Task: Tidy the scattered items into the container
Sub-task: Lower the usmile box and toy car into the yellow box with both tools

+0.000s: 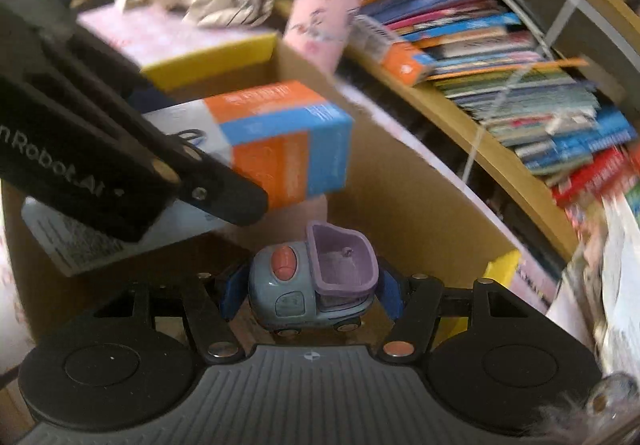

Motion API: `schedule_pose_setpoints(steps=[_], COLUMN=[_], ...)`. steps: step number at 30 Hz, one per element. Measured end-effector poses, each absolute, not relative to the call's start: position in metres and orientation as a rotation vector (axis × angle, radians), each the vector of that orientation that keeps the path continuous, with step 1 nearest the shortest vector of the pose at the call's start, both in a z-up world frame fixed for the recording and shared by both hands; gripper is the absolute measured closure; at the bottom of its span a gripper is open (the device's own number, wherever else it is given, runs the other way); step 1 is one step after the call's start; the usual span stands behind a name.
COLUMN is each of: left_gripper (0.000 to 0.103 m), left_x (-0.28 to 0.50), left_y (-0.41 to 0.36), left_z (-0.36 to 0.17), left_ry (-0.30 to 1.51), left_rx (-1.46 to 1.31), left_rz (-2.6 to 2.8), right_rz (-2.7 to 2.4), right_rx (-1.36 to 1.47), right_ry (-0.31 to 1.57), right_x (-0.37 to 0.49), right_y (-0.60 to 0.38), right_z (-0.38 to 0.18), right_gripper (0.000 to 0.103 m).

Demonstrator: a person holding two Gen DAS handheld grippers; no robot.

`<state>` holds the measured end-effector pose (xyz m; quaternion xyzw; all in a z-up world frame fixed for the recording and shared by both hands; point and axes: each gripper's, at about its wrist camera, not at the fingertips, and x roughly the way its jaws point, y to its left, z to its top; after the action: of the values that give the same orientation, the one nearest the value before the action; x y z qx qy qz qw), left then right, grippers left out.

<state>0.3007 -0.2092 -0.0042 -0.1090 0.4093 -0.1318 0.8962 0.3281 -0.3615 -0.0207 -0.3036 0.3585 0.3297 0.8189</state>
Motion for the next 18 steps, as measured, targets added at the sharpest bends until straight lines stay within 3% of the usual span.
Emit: schedule_pose_setpoints(steps=[18], left_gripper=[0.051], left_x=[0.311], left_y=[-0.226], left_z=[-0.018], left_ry=[0.898], left_rx=[-0.095], left_rz=[-0.283], right_rz=[0.815], right_rx=[-0.876], right_ry=[0.811], right_x=[0.342], right_y=[-0.341], right_z=[-0.041], right_gripper=[0.040])
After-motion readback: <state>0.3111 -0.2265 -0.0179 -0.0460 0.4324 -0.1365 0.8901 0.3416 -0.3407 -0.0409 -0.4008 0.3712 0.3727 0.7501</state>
